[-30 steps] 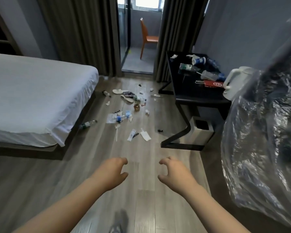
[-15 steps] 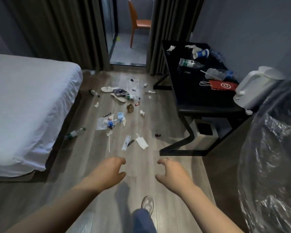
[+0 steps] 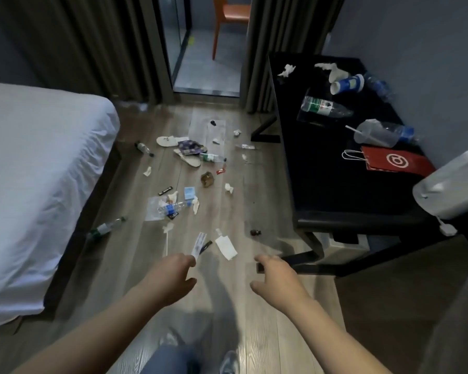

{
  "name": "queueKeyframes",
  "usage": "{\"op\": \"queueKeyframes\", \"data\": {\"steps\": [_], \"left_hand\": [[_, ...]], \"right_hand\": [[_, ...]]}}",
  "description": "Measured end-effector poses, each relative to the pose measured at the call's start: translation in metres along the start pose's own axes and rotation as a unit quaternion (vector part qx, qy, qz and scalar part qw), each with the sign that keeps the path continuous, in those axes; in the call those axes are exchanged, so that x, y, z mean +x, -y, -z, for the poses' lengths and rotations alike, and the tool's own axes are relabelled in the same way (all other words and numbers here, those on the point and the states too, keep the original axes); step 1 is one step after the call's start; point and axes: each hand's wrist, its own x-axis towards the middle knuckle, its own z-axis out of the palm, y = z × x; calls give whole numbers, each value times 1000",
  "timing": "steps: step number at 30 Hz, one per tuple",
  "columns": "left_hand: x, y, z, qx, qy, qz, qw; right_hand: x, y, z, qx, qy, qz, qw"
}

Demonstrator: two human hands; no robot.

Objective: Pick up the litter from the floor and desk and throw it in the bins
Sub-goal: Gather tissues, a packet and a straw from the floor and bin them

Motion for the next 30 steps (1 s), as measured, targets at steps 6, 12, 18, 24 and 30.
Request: {"op": "queueKeyframes", "data": {"steps": [6,12,18,24,30], "left_hand": [[89,34,21,3,40,-5,999],[198,84,26,-7,72,-7,997],[310,117,-10,-4,89,0,996],[416,149,-112,-2,77,8,997],[511,193,-250,4,75,15,997]], "right_hand": [[85,13,3,17,11,-34,999],[182,26,-23,37,23,-84,995],[297,-4,-62,45,5,-122,992],[415,-77,-141,33,-11,-131,991],[515,-157,-255,9,4,-115,993]]}}
